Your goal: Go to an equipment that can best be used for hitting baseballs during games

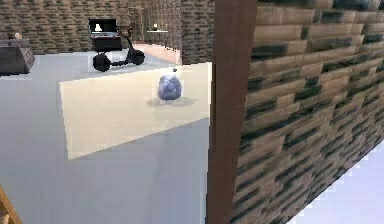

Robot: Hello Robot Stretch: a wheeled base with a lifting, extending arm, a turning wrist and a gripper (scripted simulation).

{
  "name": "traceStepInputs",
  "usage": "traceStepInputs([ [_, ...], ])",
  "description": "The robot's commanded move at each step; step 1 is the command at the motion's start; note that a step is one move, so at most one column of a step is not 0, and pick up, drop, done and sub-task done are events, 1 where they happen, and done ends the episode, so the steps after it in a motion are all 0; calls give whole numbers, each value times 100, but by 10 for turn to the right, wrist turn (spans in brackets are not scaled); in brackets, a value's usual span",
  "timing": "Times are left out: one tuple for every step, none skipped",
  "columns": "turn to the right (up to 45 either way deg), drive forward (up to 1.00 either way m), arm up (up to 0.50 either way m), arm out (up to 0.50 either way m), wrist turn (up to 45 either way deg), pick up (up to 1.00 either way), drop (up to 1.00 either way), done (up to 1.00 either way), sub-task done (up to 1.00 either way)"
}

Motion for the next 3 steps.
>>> traceStepInputs([
  [-270,0,0,0,0,0,0,0,0],
  [0,100,0,0,0,0,0,0,0],
  [-30,0,0,0,0,0,0,0,0],
])
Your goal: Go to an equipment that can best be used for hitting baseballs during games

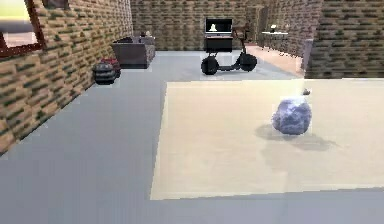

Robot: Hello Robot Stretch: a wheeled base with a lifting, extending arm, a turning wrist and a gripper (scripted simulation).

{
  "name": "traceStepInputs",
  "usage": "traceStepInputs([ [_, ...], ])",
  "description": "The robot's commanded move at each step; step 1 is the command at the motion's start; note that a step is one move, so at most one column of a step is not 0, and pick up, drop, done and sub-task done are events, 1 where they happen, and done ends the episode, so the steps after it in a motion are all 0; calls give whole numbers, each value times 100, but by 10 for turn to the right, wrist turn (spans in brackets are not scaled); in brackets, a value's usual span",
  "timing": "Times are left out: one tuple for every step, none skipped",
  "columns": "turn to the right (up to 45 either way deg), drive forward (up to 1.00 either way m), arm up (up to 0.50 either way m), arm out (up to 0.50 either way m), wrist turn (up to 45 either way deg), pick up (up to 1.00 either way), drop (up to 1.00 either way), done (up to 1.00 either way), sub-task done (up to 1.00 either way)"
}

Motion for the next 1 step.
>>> traceStepInputs([
  [360,0,0,0,0,0,0,0,0],
])
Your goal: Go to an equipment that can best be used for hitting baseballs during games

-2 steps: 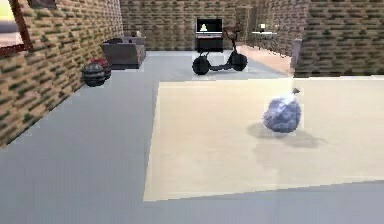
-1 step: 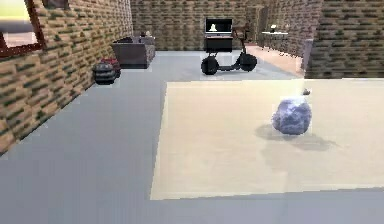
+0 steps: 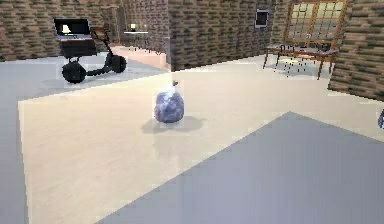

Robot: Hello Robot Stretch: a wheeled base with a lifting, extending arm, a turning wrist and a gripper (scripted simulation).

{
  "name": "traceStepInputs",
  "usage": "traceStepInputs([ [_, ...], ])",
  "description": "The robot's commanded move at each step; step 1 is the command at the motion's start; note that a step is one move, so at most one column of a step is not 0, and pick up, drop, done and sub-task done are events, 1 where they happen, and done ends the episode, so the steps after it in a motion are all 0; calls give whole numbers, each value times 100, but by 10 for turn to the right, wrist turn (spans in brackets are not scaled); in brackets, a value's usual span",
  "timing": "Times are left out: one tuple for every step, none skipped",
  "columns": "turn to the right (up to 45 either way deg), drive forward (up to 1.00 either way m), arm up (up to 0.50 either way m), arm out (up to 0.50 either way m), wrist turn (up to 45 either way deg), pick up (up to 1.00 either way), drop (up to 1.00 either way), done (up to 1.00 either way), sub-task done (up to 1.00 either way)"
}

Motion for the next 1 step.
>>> traceStepInputs([
  [0,10,0,0,0,0,0,0,0],
])
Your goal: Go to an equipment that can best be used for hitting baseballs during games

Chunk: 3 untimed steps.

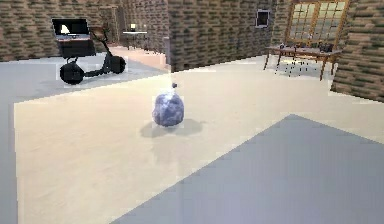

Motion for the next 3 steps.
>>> traceStepInputs([
  [-390,0,0,0,0,0,0,0,0],
  [0,100,0,0,0,0,0,0,0],
  [0,100,0,0,0,0,0,0,0],
])
